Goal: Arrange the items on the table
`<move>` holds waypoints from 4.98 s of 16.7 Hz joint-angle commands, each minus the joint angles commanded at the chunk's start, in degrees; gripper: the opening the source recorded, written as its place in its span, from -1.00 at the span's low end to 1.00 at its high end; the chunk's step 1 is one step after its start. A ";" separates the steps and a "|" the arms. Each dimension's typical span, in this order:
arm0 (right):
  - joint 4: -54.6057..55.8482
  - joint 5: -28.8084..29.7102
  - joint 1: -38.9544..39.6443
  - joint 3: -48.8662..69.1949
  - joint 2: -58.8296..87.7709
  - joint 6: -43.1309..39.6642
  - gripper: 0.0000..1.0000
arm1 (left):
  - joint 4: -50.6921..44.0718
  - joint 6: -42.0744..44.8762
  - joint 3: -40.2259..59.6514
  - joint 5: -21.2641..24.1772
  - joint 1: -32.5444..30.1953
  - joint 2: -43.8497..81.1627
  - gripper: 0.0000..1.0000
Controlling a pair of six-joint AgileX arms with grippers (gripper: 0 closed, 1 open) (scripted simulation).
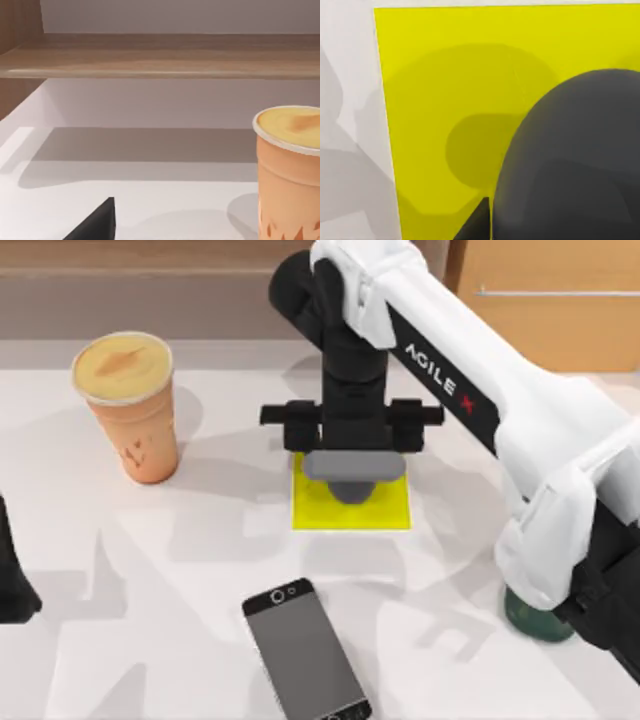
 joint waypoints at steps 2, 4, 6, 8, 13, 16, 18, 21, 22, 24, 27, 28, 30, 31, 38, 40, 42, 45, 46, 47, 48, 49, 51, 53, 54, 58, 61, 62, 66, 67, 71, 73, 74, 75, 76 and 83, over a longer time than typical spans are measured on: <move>0.00 0.00 0.00 0.00 0.00 0.00 -1.00 | 0.00 0.00 0.00 0.00 0.00 0.00 1.00; 0.00 0.00 0.00 0.00 0.00 0.00 -0.85 | 0.00 0.00 0.00 0.00 0.00 0.00 1.00; 0.00 0.00 0.00 0.00 0.00 0.00 -0.55 | 0.00 0.00 0.00 0.00 0.00 0.00 1.00; 0.00 0.00 0.00 0.00 0.00 0.00 -0.25 | 0.00 0.00 0.00 0.00 0.00 0.00 1.00; 0.00 0.00 0.00 0.00 0.00 0.00 0.51 | 0.00 0.00 0.00 0.00 0.00 0.00 1.00; 0.00 0.00 0.00 0.00 0.00 0.00 0.96 | 0.00 0.00 0.00 0.00 0.00 0.00 1.00; 0.00 0.00 0.00 0.00 0.00 0.00 1.00 | 0.00 0.00 0.00 0.00 0.00 0.00 1.00; 0.00 0.00 0.00 0.00 0.00 0.00 1.00 | 0.00 0.00 0.00 0.00 0.00 0.00 1.00; 0.00 0.00 0.00 0.00 0.00 0.00 1.00 | 0.00 0.00 0.00 0.00 0.00 0.00 1.00; 0.00 0.00 0.00 0.00 0.00 0.00 1.00 | 0.00 0.00 0.00 0.00 0.00 0.00 1.00; 0.12 0.02 0.00 -0.10 -0.39 0.54 1.00 | 0.00 0.00 0.00 0.00 0.00 0.00 1.00; 0.35 0.06 0.12 -0.38 -1.01 1.62 1.00 | 0.00 0.00 0.00 0.00 0.00 0.00 1.00; 1.14 0.22 0.62 -1.69 -2.65 5.52 1.00 | 0.00 0.00 0.00 0.00 0.00 0.00 1.00; 1.69 0.32 1.03 -2.79 -3.62 8.46 1.00 | 0.00 0.00 0.00 0.00 0.00 0.00 1.00; 7.01 0.40 5.94 -16.58 -11.44 41.60 1.00 | 0.00 0.00 0.00 0.00 0.00 0.00 1.00; 8.89 -0.02 7.71 -22.27 -14.10 54.72 1.00 | 0.00 0.00 0.00 0.00 0.00 0.00 1.00; 10.85 -0.64 9.52 -28.38 -16.92 69.21 1.00 | 0.00 0.00 0.00 0.00 0.00 0.00 1.00; 14.08 -1.64 12.16 -38.01 -21.72 92.64 1.00 | 0.00 0.00 0.00 0.00 0.00 0.00 1.00; 15.25 -1.93 13.00 -41.30 -23.50 100.72 1.00 | 0.00 0.00 0.00 0.00 0.00 0.00 1.00; 16.46 -2.17 13.82 -44.58 -25.33 108.79 1.00 | 0.00 0.00 0.00 0.00 0.00 0.00 1.00; 17.69 -2.35 14.63 -47.80 -27.20 116.76 1.00 | 0.00 0.00 0.00 0.00 0.00 0.00 1.00; 18.93 -2.47 15.43 -50.94 -29.10 124.51 1.00 | 0.00 0.00 0.00 0.00 0.00 0.00 1.00; 21.44 -2.46 16.93 -56.92 -32.94 138.86 1.00 | 0.00 0.00 0.00 0.00 0.00 0.00 1.00; 23.89 -2.18 18.29 -62.44 -36.68 151.25 1.00 | 0.00 0.00 0.00 0.00 0.00 0.00 1.00; 25.04 -1.95 18.90 -64.93 -38.45 156.52 1.00 | 0.00 0.00 0.00 0.00 0.00 0.00 1.00; 28.73 -0.83 20.87 -72.71 -44.03 171.61 1.00 | 0.00 0.00 0.00 0.00 0.00 0.00 1.00; 30.05 -0.25 21.59 -75.35 -46.10 176.48 1.00 | 0.00 0.00 0.00 0.00 0.00 0.00 1.00; 30.19 -0.18 21.67 -75.62 -46.33 177.00 1.00 | 0.00 0.00 0.00 0.00 0.00 0.00 1.00; 30.19 -0.18 21.67 -75.62 -46.33 177.00 1.00 | 0.00 0.00 0.00 0.00 0.00 0.00 1.00; 30.09 -0.24 21.35 -75.49 -46.12 176.92 1.00 | 0.00 0.00 0.00 0.00 0.00 0.00 1.00; 34.00 -0.17 21.53 -78.05 -44.97 176.88 1.00 | 0.00 0.00 0.00 0.00 0.00 0.00 1.00; 37.73 -0.16 21.60 -80.57 -43.74 176.97 1.00 | 0.00 0.00 0.00 0.00 0.00 0.00 1.00; 39.70 -0.15 21.64 -81.84 -43.11 177.01 1.00 | 0.00 0.00 0.00 0.00 0.00 0.00 1.00; 41.54 -0.14 21.68 -83.00 -42.53 177.06 1.00 | 0.00 0.00 0.00 0.00 0.00 0.00 1.00; 42.91 -0.14 21.71 -83.93 -42.06 177.10 1.00 | 0.00 0.00 0.00 0.00 0.00 0.00 1.00; 43.86 -0.14 21.75 -84.63 -41.67 177.14 0.70 | 0.00 0.00 0.00 0.00 0.00 0.00 1.00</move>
